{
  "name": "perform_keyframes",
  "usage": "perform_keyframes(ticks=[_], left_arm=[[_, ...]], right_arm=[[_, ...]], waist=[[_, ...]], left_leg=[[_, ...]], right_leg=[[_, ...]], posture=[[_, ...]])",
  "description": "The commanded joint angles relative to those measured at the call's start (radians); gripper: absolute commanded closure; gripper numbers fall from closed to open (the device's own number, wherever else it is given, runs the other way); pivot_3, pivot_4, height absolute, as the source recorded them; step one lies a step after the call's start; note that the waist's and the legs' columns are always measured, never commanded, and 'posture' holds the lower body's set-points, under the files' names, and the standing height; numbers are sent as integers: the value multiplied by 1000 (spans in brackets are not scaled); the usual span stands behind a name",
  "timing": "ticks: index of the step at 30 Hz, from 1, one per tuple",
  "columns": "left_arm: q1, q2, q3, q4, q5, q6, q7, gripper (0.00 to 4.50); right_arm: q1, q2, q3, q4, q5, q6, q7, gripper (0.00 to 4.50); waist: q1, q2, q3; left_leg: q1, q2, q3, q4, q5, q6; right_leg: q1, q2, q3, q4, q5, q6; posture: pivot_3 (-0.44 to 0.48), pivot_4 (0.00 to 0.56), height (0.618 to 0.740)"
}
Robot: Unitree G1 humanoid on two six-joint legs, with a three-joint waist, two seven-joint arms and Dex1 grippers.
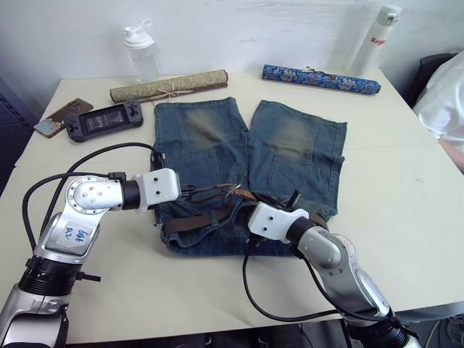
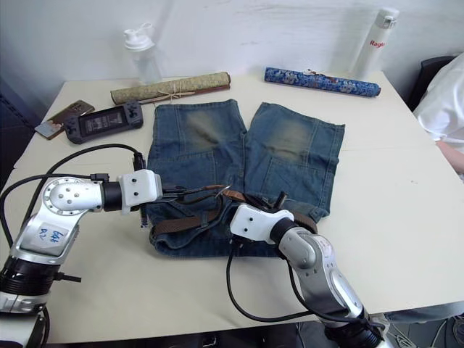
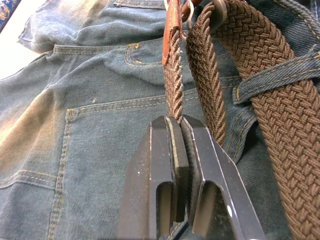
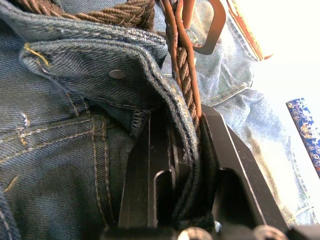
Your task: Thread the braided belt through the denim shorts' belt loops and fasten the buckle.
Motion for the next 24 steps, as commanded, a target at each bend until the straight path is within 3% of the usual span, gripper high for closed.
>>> perform_keyframes(ticks=[1,24], left_arm=[[-27,7,19,-41,-11,-14,-2,4500],[-51,57,6,2,29,-113,-74,4500]], right_arm=[[-23,-10,-14,-9,2,-25,8,4495],[-174,-82,-9,109,27,-192,84,4495]], waist=[[0,0,0],[-1,0,0]], left_leg=[[0,0,0,0,0,0],[0,1,1,0,0,0]], right_leg=[[0,0,0,0,0,0],[-1,1,1,0,0,0]], posture=[[0,150,717],[0,150,717]])
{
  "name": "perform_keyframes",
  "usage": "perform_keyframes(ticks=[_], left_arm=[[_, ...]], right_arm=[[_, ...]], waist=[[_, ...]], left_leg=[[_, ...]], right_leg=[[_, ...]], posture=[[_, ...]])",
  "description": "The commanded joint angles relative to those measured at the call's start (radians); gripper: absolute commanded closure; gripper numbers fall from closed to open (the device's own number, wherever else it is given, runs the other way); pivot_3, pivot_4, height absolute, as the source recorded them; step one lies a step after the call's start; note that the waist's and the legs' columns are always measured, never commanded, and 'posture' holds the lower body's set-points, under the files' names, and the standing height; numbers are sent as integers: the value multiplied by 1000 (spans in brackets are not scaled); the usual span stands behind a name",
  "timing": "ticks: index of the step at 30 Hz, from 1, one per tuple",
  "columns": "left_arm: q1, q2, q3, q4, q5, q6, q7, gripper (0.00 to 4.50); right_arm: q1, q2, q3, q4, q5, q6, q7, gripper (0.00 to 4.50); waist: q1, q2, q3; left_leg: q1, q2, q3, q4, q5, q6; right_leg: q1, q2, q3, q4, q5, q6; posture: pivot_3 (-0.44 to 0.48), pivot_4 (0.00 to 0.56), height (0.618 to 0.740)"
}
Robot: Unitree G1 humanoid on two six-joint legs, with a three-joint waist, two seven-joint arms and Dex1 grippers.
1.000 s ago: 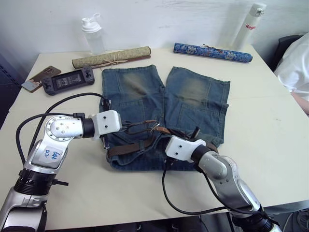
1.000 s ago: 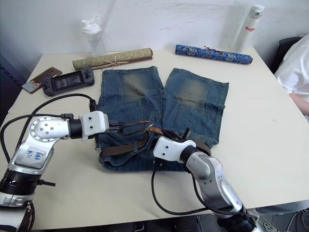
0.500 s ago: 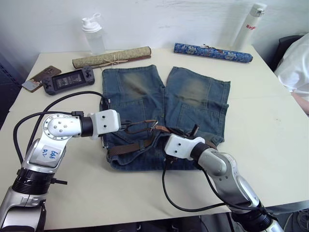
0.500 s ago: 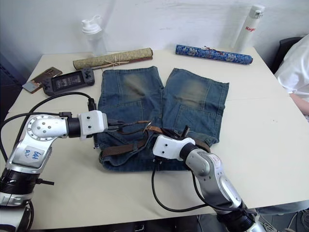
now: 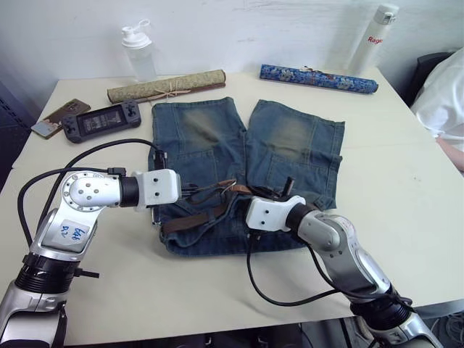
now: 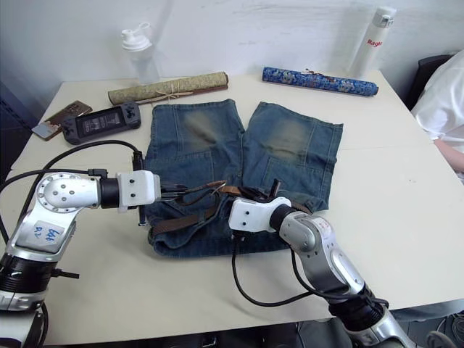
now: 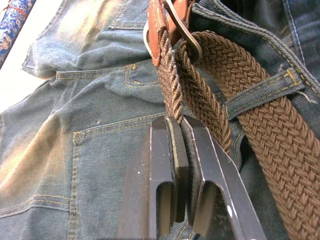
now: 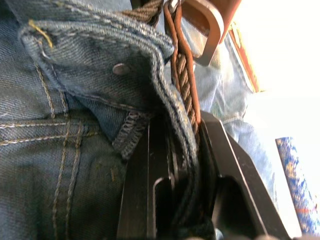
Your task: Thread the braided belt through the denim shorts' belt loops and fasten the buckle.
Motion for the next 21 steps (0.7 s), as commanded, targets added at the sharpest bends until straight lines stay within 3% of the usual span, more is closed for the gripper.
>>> perform_keyframes(ticks=[1,12,21], left_arm=[[-29,26,1,29,23,-45,-13,4500],[0,21,30,87,71,-97,69,4500],[-52,28,1,82,83,-147,41,4500]], right_arm=[[-27,-4,-11,-9,15,-46,5,4495],[0,5,-5,-12,-6,-38,8,4495],[-49,-18,13,20,-10,-91,45,4495]], waist=[[0,0,0],[-1,0,0],[-2,0,0]], left_leg=[[0,0,0,0,0,0],[0,0,1,0,0,0],[0,0,1,0,0,0]], right_leg=[[0,0,0,0,0,0],[-1,0,0,0,0,0],[-1,0,1,1,0,0]], posture=[[0,150,717],[0,150,717],[0,150,717]])
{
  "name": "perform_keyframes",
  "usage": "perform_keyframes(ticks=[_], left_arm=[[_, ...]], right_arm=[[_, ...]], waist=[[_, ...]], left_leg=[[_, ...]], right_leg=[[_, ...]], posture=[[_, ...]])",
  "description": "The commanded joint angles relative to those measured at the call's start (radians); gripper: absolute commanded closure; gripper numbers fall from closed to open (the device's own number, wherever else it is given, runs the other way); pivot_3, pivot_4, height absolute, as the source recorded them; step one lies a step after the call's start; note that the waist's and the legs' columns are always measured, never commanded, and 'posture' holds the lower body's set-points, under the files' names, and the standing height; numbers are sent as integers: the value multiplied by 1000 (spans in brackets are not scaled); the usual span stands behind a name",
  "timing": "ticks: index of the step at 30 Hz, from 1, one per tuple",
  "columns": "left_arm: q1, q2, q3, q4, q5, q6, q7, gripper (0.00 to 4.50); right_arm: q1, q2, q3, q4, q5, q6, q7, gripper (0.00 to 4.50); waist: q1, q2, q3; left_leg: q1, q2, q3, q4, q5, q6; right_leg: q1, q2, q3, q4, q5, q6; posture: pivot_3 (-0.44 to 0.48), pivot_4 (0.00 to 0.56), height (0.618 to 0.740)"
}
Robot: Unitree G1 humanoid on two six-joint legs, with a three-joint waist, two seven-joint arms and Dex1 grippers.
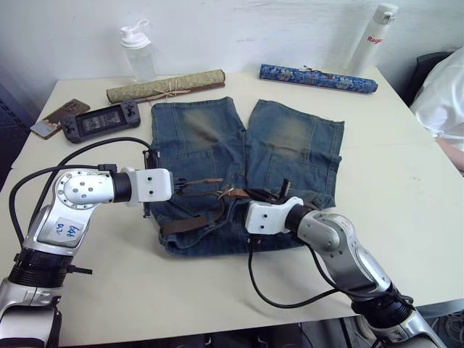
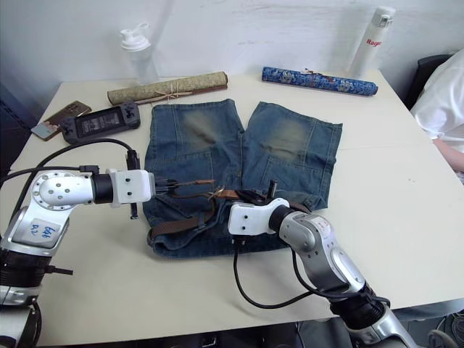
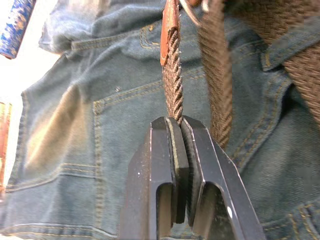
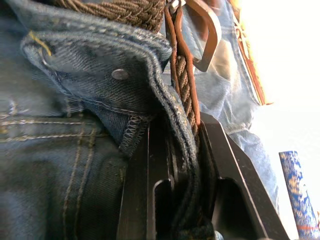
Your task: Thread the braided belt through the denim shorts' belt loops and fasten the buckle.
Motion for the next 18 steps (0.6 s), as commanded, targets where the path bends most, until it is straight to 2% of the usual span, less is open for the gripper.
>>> perform_keyframes(ticks=[1,18], left_arm=[[-26,17,-2,-23,-4,-33,-24,4500],[1,53,12,-41,4,11,-55,4500]], right_arm=[[-45,-3,4,8,-2,-46,7,4495],[-107,36,-6,78,-45,-48,-23,4495]], waist=[[-2,0,0],[-12,0,0]], left_leg=[[0,0,0,0,0,0],[0,0,0,0,0,0]], right_leg=[[0,0,0,0,0,0],[0,0,0,0,0,0]], posture=[[0,150,717],[0,150,717]])
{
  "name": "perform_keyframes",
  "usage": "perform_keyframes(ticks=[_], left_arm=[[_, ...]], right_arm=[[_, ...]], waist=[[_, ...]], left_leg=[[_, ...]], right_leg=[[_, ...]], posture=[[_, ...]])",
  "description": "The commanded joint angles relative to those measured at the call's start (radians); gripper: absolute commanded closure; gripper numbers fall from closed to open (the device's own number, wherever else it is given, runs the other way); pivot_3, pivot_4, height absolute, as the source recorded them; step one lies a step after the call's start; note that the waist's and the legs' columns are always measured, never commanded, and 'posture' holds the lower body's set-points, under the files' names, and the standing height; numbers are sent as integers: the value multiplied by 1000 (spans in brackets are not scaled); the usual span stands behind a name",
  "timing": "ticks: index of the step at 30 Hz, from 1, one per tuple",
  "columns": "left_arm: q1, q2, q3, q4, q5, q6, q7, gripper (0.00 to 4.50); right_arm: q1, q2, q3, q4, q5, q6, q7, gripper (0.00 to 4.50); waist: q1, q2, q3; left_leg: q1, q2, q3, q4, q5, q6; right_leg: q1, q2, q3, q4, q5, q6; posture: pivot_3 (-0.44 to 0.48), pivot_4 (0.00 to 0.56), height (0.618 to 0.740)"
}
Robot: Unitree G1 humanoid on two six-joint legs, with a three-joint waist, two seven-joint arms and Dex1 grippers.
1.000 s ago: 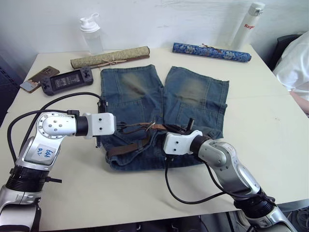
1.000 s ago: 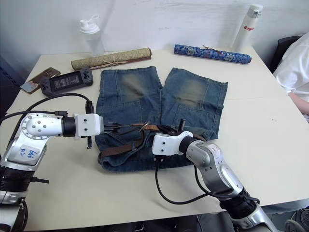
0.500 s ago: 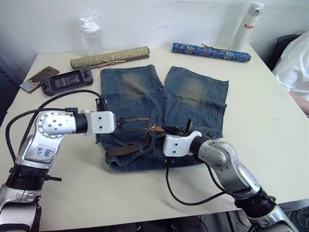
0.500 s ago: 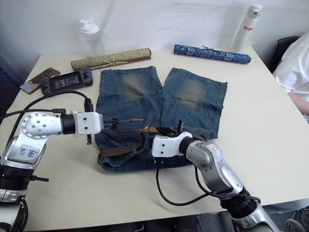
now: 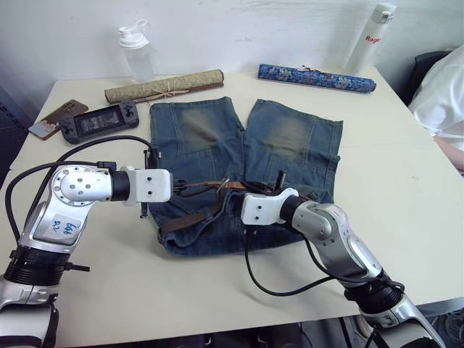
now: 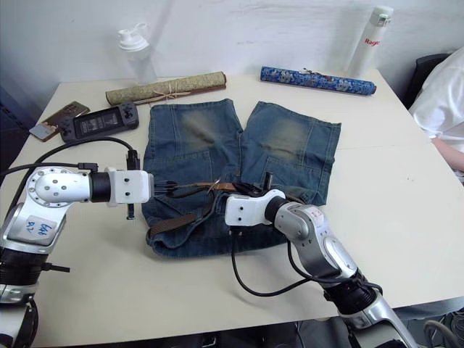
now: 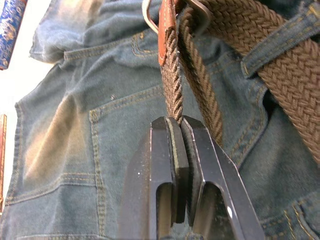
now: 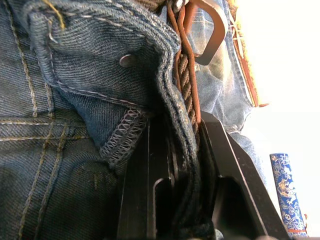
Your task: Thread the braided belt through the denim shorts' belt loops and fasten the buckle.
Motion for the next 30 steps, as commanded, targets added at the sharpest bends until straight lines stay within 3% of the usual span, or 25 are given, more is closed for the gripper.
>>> perform_keyframes(ticks=[1,30], left_arm=[[-9,23,12,-15,22,-15,11,4500],[-106,-10,-47,42,83,-143,18,4500]], right_arm=[[-31,-1,-7,-17,-5,-31,-9,4495],[-38,19,10,-18,-1,-70,7,4495]], waist=[[-2,0,0],[-9,0,0]], left_leg=[[0,0,0,0,0,0],[0,0,0,0,0,0]], right_leg=[[0,0,0,0,0,0],[-1,0,0,0,0,0]], posture=[[0,150,717],[0,150,717]])
